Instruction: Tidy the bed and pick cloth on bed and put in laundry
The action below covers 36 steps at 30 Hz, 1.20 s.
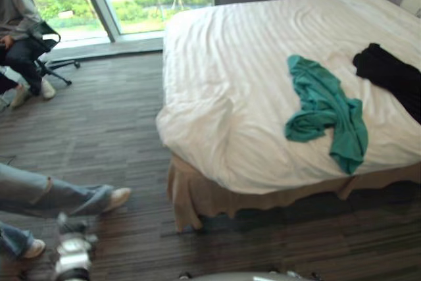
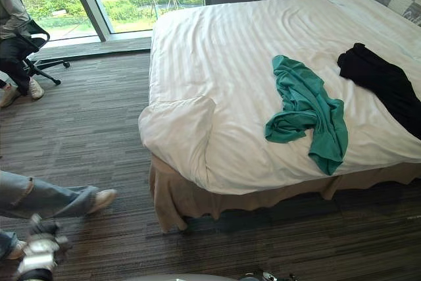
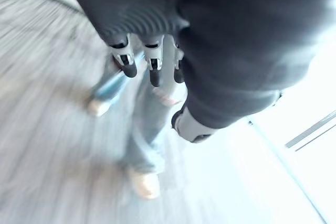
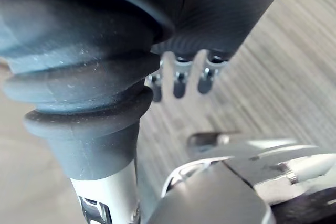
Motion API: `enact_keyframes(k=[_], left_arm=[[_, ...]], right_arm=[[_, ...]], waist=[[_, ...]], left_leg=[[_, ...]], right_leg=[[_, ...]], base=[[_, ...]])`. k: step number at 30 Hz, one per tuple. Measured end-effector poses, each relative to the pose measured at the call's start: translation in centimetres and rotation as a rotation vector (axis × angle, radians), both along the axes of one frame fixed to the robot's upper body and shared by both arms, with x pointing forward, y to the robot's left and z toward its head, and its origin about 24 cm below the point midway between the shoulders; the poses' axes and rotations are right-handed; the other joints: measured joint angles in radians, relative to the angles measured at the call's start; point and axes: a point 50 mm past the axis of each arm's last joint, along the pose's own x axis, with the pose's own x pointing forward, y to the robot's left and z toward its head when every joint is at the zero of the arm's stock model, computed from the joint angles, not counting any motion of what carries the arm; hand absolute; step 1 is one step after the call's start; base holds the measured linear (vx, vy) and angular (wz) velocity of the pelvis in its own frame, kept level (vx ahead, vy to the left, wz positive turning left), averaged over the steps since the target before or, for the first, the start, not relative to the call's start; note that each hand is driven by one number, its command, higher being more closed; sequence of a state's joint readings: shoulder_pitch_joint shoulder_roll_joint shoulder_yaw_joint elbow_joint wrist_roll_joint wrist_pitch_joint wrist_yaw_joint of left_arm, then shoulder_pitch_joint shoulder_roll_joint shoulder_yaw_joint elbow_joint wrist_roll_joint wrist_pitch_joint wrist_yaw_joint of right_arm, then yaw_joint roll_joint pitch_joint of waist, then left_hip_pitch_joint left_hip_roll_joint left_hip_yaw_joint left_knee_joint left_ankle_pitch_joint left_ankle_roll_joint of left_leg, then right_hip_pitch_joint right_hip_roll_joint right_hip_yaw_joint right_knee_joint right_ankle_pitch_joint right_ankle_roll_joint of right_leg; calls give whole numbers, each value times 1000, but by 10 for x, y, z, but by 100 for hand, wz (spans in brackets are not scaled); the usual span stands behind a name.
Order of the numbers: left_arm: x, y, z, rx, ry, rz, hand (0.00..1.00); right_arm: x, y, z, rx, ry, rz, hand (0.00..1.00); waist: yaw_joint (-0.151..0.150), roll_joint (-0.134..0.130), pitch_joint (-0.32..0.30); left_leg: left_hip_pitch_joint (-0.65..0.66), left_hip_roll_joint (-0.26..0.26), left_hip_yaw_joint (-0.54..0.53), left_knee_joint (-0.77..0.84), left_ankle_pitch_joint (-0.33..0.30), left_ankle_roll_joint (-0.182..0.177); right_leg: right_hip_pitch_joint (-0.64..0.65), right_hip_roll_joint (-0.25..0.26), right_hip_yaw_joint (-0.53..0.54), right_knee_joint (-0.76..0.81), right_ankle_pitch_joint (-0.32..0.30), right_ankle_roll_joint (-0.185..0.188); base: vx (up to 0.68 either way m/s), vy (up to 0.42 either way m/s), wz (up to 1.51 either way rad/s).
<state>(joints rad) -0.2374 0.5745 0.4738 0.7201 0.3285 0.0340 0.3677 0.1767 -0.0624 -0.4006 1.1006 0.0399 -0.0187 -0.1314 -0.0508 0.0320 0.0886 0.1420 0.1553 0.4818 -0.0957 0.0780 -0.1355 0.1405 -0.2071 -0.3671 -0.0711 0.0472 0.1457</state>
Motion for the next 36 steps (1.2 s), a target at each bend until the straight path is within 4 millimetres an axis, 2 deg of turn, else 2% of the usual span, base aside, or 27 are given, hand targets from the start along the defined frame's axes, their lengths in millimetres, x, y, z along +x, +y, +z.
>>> enact_keyframes(k=[2,3,5,7,8,9,10,11,15,18,20,23,25,32,36], left_arm=[[31,-16,32,98,-105,-64,0],[38,-22,39,124,-124,-90,0],[61,-51,68,245,-195,-222,0],[74,-73,85,320,-235,-316,0],[85,-91,98,381,-267,-391,0],[92,-102,104,405,-282,-432,0],[94,-105,105,409,-285,-442,0],[106,-126,113,434,-304,-513,0],[136,-169,135,492,-306,-680,0],[153,-182,146,506,-266,-726,0],[163,-190,163,541,-261,-743,0],[170,-201,192,602,-290,-758,0],[172,-200,201,621,-288,-742,0],[176,-198,236,675,-295,-707,0],[178,-187,235,666,-250,-675,0]], right_arm=[[-7,-3,1,-9,-2,-19,0],[-8,-3,1,-11,-4,-24,0],[-10,-3,1,-7,-8,-45,0],[-11,-3,1,-6,-10,-53,0],[-10,-4,2,-5,-16,-60,0],[-10,-4,2,-6,-19,-69,0],[-11,-4,2,-6,-19,-71,0],[-9,-5,2,-9,-26,-73,0],[-2,-8,4,-16,-51,-83,0],[6,-7,4,-9,-71,-85,0],[16,-6,5,-5,-95,-82,0],[26,-6,6,-6,-122,-76,0],[30,-3,7,-4,-136,-78,0],[39,4,7,3,-179,-98,0],[50,4,11,-7,-219,-63,0]], waist=[[-5,10,-1],[-8,12,-1],[-28,20,2],[-39,22,4],[-50,27,5],[-52,31,8],[-53,32,8],[-54,40,13],[-90,55,24],[-109,57,45],[-134,56,76],[-146,56,125],[-156,58,151],[-157,52,252],[-159,49,299]], left_leg=[[0,0,0,0,0,0],[0,0,0,0,0,0],[-1,0,6,0,0,0],[-2,0,11,-1,0,0],[-6,1,16,-1,0,0],[-7,1,24,0,0,0],[-7,2,26,0,0,0],[-9,2,42,0,-1,-1],[-53,2,60,0,0,0],[-81,1,76,1,5,6],[-113,0,92,1,9,12],[-176,0,98,1,19,23],[-203,0,101,1,23,24],[-290,0,103,1,28,30],[-320,0,100,1,28,30]], right_leg=[[-1,0,1,0,0,0],[-2,0,2,0,0,0],[-8,1,10,0,1,0],[-12,1,14,0,1,-1],[-20,1,18,1,2,-2],[-26,2,25,0,5,-3],[-28,2,27,0,6,-4],[-42,3,44,0,11,-5],[-108,1,78,24,13,-6],[-156,-1,104,43,17,-9],[-210,-2,127,62,19,-11],[-282,-1,141,70,32,-15],[-311,0,145,69,39,-17],[-401,0,151,75,44,-21],[-430,-1,153,80,44,-21]], base=[[0,0,0],[-26,-12,-3],[-23,-9,-8],[-12,-7,-8],[-8,-9,-14],[-6,-7,-13],[-8,-3,-28],[-10,-7,-21],[-17,-8,-19],[-23,-4,-20],[-50,-16,-23],[-59,-25,-9],[-23,-19,-5],[14,-10,0],[47,-1,3]])
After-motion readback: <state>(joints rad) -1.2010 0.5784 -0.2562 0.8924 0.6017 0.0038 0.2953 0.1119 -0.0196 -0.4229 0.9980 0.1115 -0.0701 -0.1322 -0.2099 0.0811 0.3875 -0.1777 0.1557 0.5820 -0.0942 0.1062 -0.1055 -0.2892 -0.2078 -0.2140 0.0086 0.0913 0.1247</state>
